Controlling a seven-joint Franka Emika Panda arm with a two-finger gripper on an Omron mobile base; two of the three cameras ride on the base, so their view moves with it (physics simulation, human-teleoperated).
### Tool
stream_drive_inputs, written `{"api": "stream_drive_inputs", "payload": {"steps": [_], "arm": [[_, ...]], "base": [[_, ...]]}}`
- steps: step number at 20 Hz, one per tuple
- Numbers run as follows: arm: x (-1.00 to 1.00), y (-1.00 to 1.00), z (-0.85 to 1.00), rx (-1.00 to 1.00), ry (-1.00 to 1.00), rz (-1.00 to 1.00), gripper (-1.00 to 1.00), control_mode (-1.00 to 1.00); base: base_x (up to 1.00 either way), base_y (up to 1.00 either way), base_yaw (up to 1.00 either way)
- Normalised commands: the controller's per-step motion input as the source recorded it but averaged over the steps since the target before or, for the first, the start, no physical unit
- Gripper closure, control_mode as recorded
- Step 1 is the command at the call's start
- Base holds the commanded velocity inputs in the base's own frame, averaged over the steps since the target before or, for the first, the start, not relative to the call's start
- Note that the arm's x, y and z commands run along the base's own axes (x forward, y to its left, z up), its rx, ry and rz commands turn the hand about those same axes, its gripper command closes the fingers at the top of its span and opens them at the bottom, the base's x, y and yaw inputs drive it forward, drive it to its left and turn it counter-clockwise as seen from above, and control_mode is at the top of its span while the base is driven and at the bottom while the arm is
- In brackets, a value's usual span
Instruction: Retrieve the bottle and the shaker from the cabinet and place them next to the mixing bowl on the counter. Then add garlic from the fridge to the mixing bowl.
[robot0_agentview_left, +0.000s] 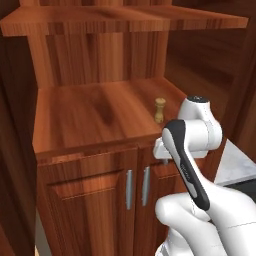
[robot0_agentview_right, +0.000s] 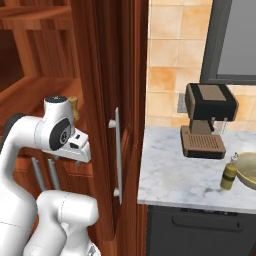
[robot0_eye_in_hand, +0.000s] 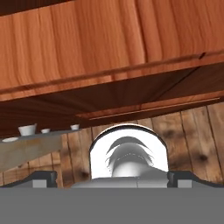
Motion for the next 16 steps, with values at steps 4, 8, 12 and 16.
{"api": "stream_drive_inputs", "payload": {"steps": [4, 8, 12, 16], "arm": [[0.0, 0.0, 0.0, 0.0, 0.0, 0.0, -1.0, 1.0], [0.17, 0.35, 0.06, -0.04, -0.2, 0.0, -1.0, -1.0], [0.0, 0.47, 0.34, -0.14, -0.59, 0.0, -1.0, -1.0], [0.0, 0.23, 0.51, -0.14, -0.6, 0.0, -1.0, -1.0]], "base": [[0.64, 0.48, -0.04], [0.13, 0.11, -0.01], [0.0, 0.0, 0.0], [0.0, 0.0, 0.0]]}}
